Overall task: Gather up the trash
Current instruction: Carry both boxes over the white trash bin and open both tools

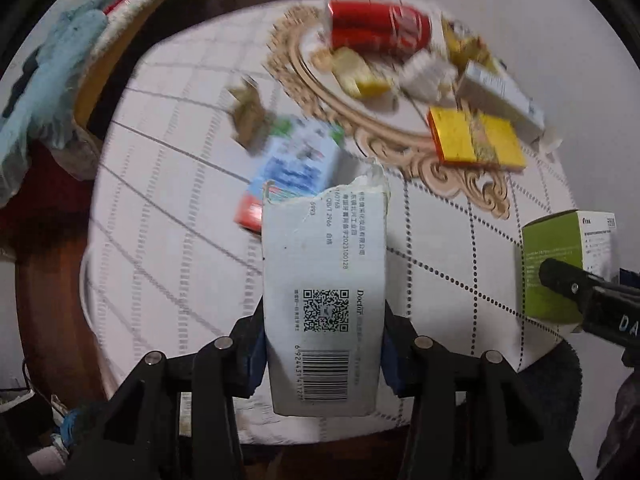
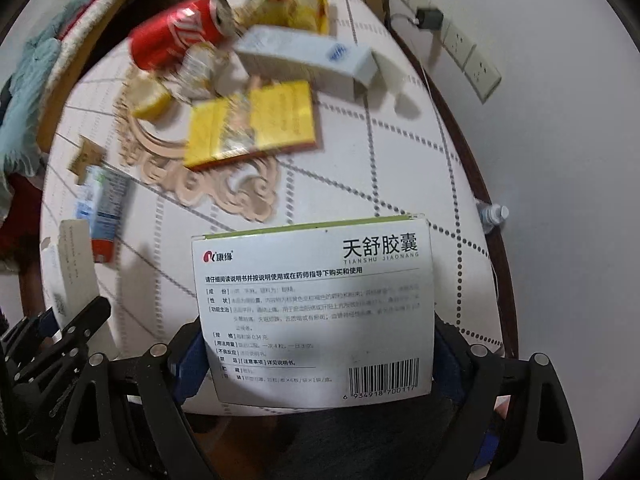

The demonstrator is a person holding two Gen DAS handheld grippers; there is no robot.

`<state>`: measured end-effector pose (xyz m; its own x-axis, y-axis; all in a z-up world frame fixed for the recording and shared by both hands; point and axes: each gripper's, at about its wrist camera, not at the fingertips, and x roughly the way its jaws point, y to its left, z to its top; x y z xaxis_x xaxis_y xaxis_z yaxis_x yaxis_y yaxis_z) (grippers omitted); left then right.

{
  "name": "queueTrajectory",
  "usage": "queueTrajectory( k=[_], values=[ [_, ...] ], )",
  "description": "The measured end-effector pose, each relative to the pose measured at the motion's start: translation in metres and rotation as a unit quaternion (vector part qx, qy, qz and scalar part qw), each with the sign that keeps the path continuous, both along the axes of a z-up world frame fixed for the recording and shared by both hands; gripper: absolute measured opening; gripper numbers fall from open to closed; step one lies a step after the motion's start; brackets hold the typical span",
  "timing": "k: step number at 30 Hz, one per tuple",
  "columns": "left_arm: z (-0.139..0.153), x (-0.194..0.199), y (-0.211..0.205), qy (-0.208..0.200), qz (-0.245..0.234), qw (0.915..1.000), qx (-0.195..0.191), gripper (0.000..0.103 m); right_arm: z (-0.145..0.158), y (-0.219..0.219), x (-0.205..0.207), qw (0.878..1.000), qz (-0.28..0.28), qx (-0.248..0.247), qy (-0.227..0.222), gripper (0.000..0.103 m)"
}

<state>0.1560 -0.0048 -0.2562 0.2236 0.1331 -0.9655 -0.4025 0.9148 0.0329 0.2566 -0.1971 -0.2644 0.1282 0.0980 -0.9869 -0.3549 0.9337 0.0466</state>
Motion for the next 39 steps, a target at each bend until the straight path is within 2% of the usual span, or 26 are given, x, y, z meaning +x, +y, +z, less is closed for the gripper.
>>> queueTrajectory(
  k=[4,9,13,18,21,26,30,34,37,39],
  values=[
    [0.036,-0.024,0.024,-0.038,0.014,0.9988,0.029,0.042,0.03,0.02,-0.017,0.999,0.019,0.028,-0.029,0.091],
    [0.065,-0.049,0.075,-0.077,0.051,0.9937,0.063,0.042,0.064,0.079,-0.044,0.994,0.066,0.079,-0.048,0.091],
    [0.078,-0.087,0.124,-0.092,0.084,0.9883,0.088,0.042,0.083,0.157,-0.074,0.985,0.124,0.106,-0.053,0.091],
    [0.077,-0.135,0.197,-0.09,0.136,0.9808,0.108,0.042,0.079,0.253,-0.115,0.974,0.189,0.12,-0.042,0.091],
    [0.057,-0.156,0.236,-0.075,0.163,0.9772,0.113,0.042,0.057,0.32,-0.143,0.966,0.23,0.113,-0.026,0.091],
    [0.007,-0.196,0.308,-0.036,0.22,0.9683,0.113,0.042,0.012,0.412,-0.174,0.957,0.274,0.093,0.012,0.091],
    [-0.038,-0.217,0.353,-0.019,0.253,0.9647,0.07,0.043,-0.029,0.467,-0.19,0.952,0.293,0.078,0.046,0.091],
    [-0.08,-0.221,0.38,-0.023,0.266,0.9636,-0.01,0.044,-0.078,0.514,-0.198,0.947,0.309,0.045,0.074,0.091],
    [-0.099,-0.223,0.391,-0.029,0.277,0.9592,-0.05,0.045,-0.106,0.535,-0.201,0.943,0.321,0.024,0.085,0.091],
    [-0.105,-0.226,0.397,-0.026,0.284,0.9563,-0.062,0.049,-0.117,0.544,-0.202,0.94,0.33,0.014,0.089,0.091]
  ],
)
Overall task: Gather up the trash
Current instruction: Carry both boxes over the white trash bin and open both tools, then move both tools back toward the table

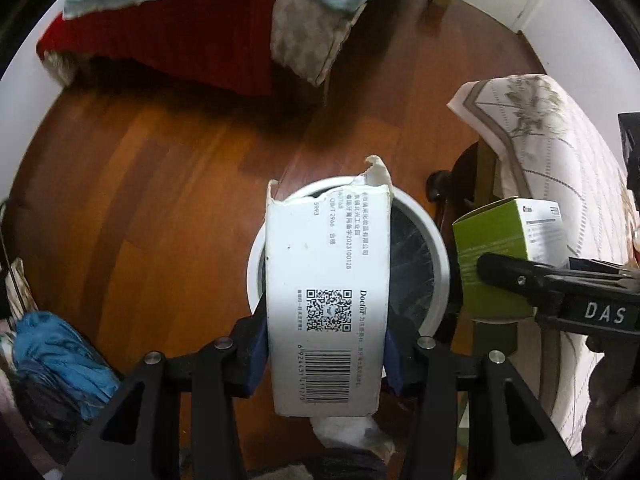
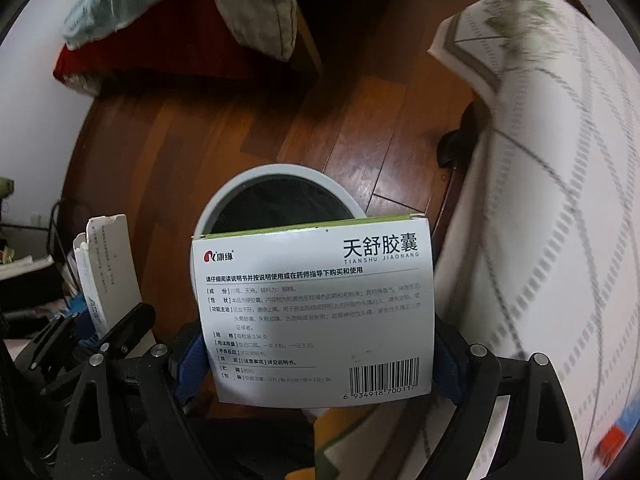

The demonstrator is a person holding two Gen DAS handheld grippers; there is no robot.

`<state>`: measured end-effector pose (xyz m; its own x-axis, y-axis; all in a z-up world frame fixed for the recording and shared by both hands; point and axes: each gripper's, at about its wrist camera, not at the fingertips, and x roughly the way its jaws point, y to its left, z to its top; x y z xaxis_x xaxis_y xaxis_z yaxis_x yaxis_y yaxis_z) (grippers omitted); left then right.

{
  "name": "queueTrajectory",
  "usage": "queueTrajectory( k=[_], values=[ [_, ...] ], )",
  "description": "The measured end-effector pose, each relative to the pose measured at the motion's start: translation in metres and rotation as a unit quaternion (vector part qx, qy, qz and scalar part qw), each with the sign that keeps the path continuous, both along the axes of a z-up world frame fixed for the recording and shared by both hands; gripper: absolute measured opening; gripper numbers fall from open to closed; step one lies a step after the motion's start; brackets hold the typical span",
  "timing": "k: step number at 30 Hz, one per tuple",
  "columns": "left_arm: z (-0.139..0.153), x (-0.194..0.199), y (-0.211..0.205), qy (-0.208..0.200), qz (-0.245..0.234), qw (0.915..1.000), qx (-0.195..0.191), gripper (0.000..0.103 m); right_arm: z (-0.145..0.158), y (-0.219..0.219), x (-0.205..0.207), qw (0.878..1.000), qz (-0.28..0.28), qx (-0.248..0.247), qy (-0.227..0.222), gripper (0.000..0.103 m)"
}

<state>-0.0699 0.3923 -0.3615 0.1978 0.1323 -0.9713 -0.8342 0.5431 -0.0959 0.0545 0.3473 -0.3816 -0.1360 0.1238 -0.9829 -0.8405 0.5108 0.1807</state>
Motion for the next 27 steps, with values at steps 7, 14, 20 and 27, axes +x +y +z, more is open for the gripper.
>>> queueTrajectory(
  k=[7,14,20,27],
  values=[
    [-0.011,-0.016,0.015,0.031,0.029,0.999,0.013,0.091,-0.021,0.026,-0.001,0.998,0.035,-0.044,-0.026,0.095],
    [0.001,-0.034,0.014,0.055,0.047,0.9957,0.057,0.091,-0.014,0.021,-0.007,0.994,0.059,-0.06,-0.074,0.099],
    [0.019,-0.045,0.008,0.056,0.062,0.9935,0.078,0.091,0.007,0.006,-0.017,0.991,0.065,-0.053,-0.106,0.099],
    [0.049,-0.053,-0.006,0.046,0.061,0.992,0.1,0.091,0.035,-0.014,-0.026,0.992,0.053,-0.027,-0.108,0.099]
  ],
)
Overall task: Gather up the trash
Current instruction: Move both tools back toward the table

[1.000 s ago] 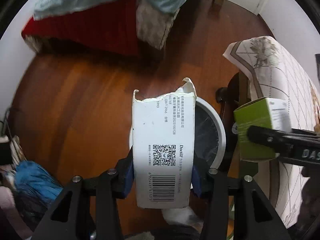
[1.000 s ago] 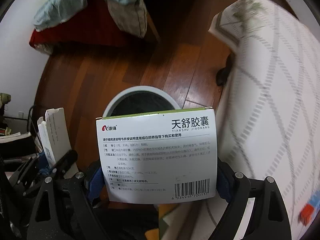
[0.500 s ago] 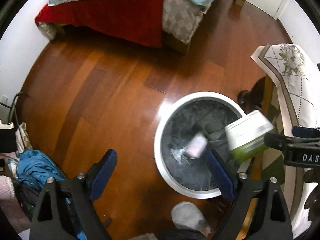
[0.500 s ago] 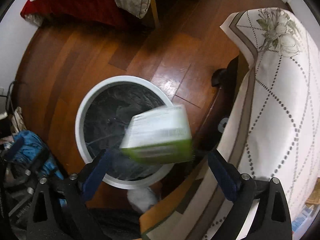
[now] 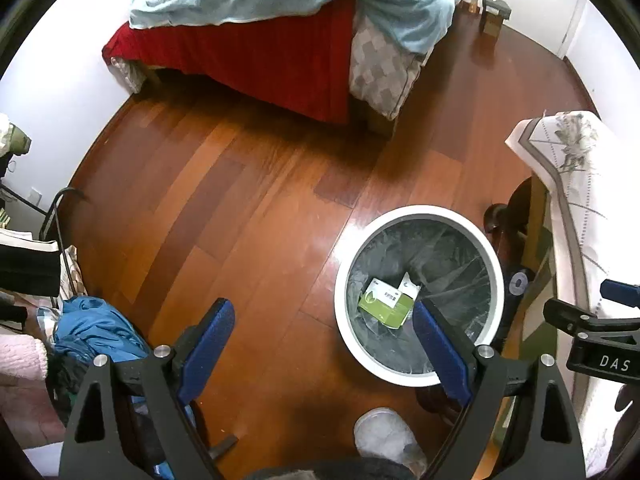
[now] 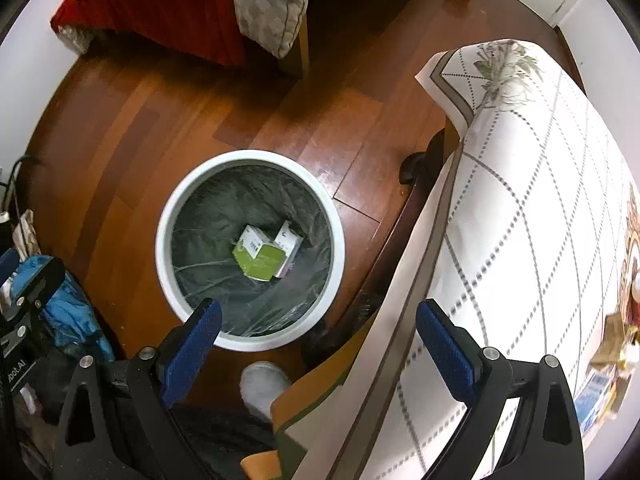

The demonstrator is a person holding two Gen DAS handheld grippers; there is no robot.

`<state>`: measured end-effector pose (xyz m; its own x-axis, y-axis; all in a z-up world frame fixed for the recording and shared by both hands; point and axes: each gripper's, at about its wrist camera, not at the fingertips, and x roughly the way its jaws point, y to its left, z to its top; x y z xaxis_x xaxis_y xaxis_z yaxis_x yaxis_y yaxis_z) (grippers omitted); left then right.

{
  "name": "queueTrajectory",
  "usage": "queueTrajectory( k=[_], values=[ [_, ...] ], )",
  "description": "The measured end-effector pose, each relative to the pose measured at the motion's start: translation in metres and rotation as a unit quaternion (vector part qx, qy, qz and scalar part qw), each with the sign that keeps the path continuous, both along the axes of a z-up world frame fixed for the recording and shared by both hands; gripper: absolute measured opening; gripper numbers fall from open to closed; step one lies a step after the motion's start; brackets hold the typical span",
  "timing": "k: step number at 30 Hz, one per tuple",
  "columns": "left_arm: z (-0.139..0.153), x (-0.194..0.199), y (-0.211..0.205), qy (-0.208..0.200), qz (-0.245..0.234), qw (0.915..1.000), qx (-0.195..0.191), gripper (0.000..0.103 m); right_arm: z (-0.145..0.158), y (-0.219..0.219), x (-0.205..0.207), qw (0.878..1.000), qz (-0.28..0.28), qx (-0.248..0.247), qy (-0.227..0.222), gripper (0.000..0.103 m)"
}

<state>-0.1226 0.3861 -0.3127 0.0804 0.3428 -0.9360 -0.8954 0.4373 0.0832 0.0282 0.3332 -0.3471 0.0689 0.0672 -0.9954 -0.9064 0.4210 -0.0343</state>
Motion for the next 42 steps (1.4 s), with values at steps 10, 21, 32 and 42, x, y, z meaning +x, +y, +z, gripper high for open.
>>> queueTrajectory(
  k=[10,21,32,42],
  values=[
    [0.056,-0.016,-0.035,-0.024,-0.008,0.999,0.037,0.091,0.063,-0.039,-0.019,0.998,-0.018,0.064,0.0,0.099],
    [0.137,-0.024,-0.088,-0.065,-0.023,0.9933,0.093,0.091,0.157,-0.107,-0.021,0.984,-0.047,0.169,0.016,0.099],
    [0.151,0.092,-0.169,-0.099,-0.12,0.9845,0.082,0.091,0.193,-0.274,0.089,0.958,-0.208,0.197,0.015,0.099],
    [0.057,0.295,-0.286,-0.042,-0.287,0.9568,-0.024,0.091,0.108,-0.43,0.265,0.942,-0.329,0.055,-0.02,0.099]
  ],
)
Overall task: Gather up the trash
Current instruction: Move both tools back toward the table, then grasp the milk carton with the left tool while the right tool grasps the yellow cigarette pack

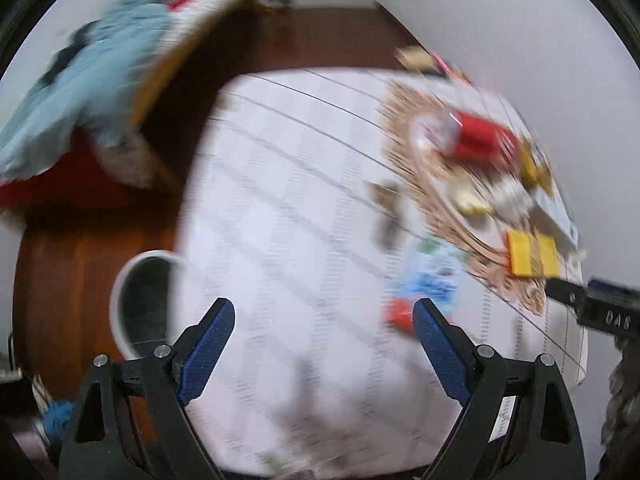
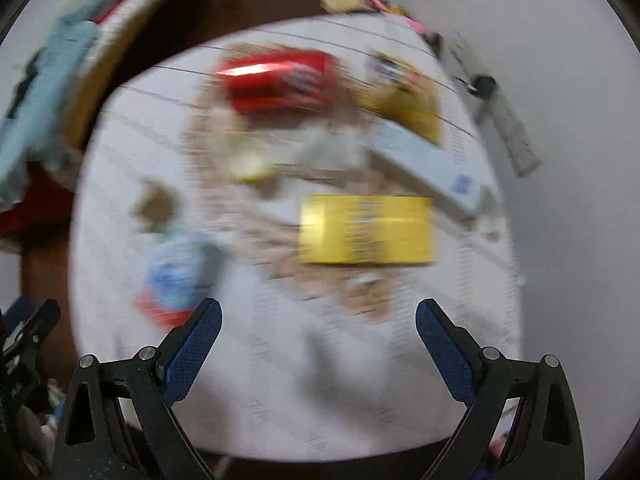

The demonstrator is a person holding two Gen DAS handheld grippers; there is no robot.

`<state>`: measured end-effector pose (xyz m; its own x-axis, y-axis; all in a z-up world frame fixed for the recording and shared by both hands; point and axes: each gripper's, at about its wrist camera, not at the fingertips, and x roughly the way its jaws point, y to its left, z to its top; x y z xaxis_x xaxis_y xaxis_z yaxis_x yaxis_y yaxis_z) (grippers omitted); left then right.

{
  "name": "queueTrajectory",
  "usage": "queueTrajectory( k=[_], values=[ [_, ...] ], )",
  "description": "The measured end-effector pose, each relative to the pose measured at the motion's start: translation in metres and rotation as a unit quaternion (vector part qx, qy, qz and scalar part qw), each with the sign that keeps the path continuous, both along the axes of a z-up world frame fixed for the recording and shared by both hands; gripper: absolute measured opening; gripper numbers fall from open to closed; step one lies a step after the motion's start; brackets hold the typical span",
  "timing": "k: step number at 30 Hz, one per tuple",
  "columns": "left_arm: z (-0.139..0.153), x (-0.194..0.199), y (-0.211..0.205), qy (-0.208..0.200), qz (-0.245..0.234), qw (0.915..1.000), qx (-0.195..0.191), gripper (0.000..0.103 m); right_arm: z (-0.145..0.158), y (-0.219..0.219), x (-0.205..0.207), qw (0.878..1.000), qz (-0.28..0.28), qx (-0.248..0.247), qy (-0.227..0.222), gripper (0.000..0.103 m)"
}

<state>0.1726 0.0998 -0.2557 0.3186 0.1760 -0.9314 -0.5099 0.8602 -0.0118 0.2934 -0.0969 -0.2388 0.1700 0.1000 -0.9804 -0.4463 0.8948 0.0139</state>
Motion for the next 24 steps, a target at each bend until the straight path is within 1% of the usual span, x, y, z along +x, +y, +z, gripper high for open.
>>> queueTrajectory(
  k=[2,4,5,6,8,9,10,11,12,13,14,15,16,18,20,21,24],
  values=[
    [-0.024,0.03,-0.021,0.022,-0.028,0.9993,-0.006,0.091,-0.014,-0.02,0.022,1.0,-0.018,0.001,0.013,0.099],
    [-0.044,0.057,-0.036,0.048,-0.056,0.9973,-0.001,0.091,-0.026,-0.03,0.037,0.999,-0.021,0.012,0.028,0.099],
    [-0.052,0.064,-0.04,0.057,-0.066,0.9962,0.003,0.09,-0.031,-0.031,0.044,0.999,-0.007,0.012,0.036,0.099],
    [-0.058,0.071,-0.043,0.064,-0.076,0.995,0.007,0.09,-0.034,-0.027,0.047,0.999,0.027,0.012,0.042,0.099],
    [-0.07,0.082,-0.047,0.076,-0.089,0.993,0.011,0.09,-0.037,-0.016,0.047,0.995,0.089,-0.018,0.037,0.099],
    [-0.074,0.086,-0.048,0.077,-0.093,0.9926,0.01,0.09,-0.038,-0.008,0.046,0.991,0.124,-0.034,0.034,0.099],
    [-0.076,0.088,-0.05,0.074,-0.092,0.9929,0.01,0.084,-0.04,0.001,0.045,0.984,0.165,-0.061,0.029,0.099],
    [-0.078,0.089,-0.05,0.073,-0.09,0.9932,0.013,0.067,-0.042,0.011,0.043,0.974,0.207,-0.091,0.017,0.099],
    [-0.08,0.089,-0.049,0.072,-0.087,0.9935,0.011,0.057,-0.043,0.016,0.042,0.968,0.229,-0.105,0.012,0.099],
    [-0.082,0.09,-0.049,0.07,-0.082,0.9942,0.002,0.049,-0.047,0.025,0.04,0.954,0.271,-0.128,0.008,0.099],
    [-0.081,0.089,-0.048,0.065,-0.076,0.995,0.001,0.049,-0.049,0.031,0.038,0.944,0.296,-0.143,0.003,0.098],
    [-0.081,0.088,-0.047,0.063,-0.067,0.9957,0.003,0.048,-0.053,0.038,0.035,0.929,0.332,-0.164,-0.004,0.098],
    [-0.08,0.086,-0.046,0.06,-0.061,0.9963,0.001,0.048,-0.057,0.042,0.034,0.917,0.357,-0.179,-0.008,0.099],
    [-0.08,0.081,-0.045,0.059,-0.046,0.9972,0.0,0.048,-0.062,0.05,0.034,0.898,0.389,-0.204,-0.016,0.099],
    [-0.079,0.074,-0.043,0.057,-0.03,0.9979,-0.005,0.048,-0.06,0.057,0.035,0.89,0.407,-0.203,-0.014,0.099],
    [-0.079,0.072,-0.043,0.057,-0.024,0.9981,-0.006,0.048,-0.059,0.063,0.034,0.889,0.412,-0.2,-0.01,0.099],
    [-0.077,0.059,-0.04,0.051,-0.006,0.9986,-0.012,0.048,-0.053,0.075,0.023,0.881,0.441,-0.169,0.02,0.096]
  ],
)
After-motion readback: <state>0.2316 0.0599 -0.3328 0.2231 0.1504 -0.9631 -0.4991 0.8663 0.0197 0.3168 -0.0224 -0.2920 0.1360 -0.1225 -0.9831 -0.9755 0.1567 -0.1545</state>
